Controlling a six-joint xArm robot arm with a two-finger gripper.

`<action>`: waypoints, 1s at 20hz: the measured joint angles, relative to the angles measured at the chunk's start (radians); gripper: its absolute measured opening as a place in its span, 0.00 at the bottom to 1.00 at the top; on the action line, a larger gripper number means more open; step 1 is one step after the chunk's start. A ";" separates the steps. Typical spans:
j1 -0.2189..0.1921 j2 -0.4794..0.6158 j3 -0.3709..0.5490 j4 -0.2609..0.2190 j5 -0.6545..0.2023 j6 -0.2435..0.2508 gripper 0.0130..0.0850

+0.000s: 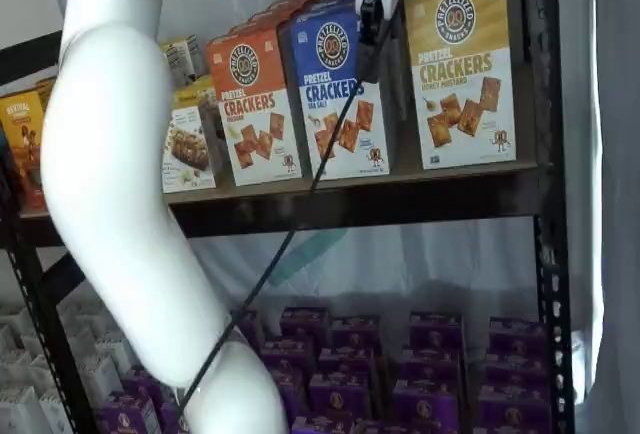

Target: Retrieve the yellow and white box located on the top shelf, the sixth one from the left

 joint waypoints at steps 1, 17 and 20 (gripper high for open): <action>0.010 -0.004 0.003 -0.022 -0.005 -0.001 1.00; -0.128 -0.072 0.054 0.214 -0.076 -0.008 1.00; -0.174 -0.077 0.057 0.307 -0.109 0.000 1.00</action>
